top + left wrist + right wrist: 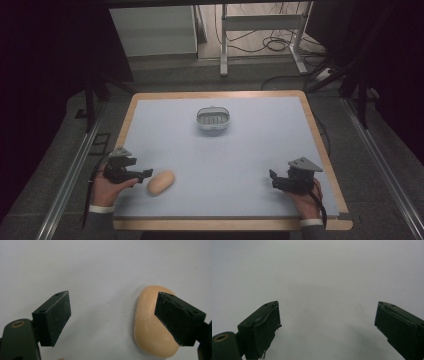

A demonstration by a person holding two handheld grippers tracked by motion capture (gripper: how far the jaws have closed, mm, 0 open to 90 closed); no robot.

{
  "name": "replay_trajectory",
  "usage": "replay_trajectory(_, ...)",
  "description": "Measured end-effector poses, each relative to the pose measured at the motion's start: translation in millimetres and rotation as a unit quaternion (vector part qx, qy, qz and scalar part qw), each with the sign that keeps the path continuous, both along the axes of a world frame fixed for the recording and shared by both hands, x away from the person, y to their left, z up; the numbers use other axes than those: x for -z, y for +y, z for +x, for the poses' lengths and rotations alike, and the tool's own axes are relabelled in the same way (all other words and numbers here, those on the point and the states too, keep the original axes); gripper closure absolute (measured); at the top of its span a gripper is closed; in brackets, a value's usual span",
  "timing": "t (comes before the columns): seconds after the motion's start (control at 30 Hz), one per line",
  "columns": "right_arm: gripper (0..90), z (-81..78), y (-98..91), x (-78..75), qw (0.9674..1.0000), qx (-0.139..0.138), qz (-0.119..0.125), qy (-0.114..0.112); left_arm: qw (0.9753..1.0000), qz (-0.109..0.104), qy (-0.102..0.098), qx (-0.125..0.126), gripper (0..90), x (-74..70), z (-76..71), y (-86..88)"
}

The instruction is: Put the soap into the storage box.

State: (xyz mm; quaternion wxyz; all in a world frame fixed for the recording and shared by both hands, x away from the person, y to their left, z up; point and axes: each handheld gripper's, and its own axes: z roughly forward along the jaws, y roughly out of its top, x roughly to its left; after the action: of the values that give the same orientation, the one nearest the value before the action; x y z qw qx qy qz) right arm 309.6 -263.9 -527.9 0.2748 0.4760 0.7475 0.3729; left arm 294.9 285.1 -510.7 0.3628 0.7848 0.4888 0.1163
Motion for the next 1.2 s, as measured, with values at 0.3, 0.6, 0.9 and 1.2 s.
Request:
replay_trajectory(0.3, 7.7, -0.4, -5.5, -0.3, 0.9994, -0.017, 0.031, 0.001, 0.9999, -0.001, -0.011, -0.001, 13.9, -3.3, -7.2, 3.7)
replay_trajectory(0.6, 7.7, -0.6, -5.4, -0.2, 0.9995, -0.014, 0.029, 0.000, 0.9998, -0.008, -0.014, -0.007, 13.9, -5.7, -10.6, 9.8)
replay_trajectory(0.9, 7.6, -2.7, -7.0, -0.7, 0.9992, -0.014, 0.036, -0.010, 0.9999, 0.001, -0.007, -0.010, 14.0, -1.9, -5.7, 8.9)
replay_trajectory(1.2, 7.7, -1.9, -10.4, -1.0, 0.9984, -0.015, 0.054, -0.005, 0.9998, 0.011, -0.015, -0.006, 14.3, -13.8, -7.6, 2.4)
